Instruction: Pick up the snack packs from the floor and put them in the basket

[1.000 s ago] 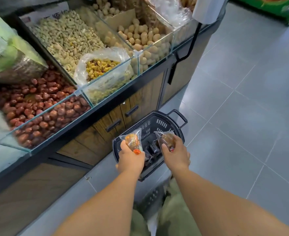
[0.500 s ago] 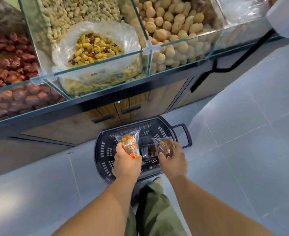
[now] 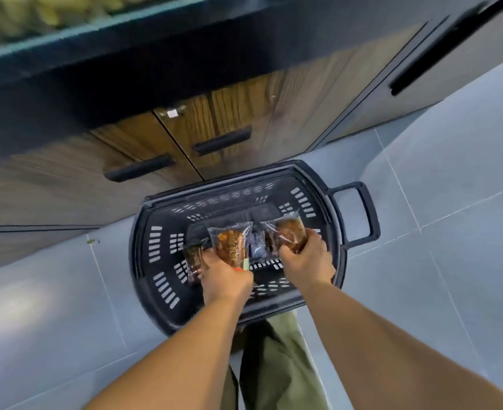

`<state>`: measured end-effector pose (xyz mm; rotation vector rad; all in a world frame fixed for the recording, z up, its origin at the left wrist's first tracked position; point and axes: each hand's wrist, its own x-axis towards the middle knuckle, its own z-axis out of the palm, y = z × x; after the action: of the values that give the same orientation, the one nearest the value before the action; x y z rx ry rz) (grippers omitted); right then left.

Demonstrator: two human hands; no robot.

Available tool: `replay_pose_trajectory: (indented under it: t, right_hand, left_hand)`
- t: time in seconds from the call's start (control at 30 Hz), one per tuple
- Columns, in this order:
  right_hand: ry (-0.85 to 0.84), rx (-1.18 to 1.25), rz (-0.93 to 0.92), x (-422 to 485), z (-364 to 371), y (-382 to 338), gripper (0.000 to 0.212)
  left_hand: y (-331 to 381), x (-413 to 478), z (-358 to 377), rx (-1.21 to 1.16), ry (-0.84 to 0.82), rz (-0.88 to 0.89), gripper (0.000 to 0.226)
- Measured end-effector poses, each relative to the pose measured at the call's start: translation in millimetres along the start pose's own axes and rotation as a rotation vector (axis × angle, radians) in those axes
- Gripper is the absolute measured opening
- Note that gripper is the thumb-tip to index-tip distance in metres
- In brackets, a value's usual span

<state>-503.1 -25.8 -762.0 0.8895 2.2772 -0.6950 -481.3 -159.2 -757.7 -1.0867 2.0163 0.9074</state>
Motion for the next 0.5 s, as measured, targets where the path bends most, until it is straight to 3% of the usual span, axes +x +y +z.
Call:
replay_pose_trajectory:
  t: [0.23, 0.4, 0.5]
  right_hand:
    - [-0.054, -0.054, 0.029, 69, 69, 30, 0.049]
    - [-0.166, 0.08, 0.085, 110, 112, 50, 0.059]
    - [-0.179, 0.037, 0.115, 132, 129, 61, 0.063]
  left_hand:
    - [-14, 77, 62, 0.119, -0.067, 0.032, 0.061]
    - [-25, 121, 110, 0.169, -0.117, 0.097, 0.053]
    - [-34, 143, 131, 0.173, -0.114, 0.114, 0.06]
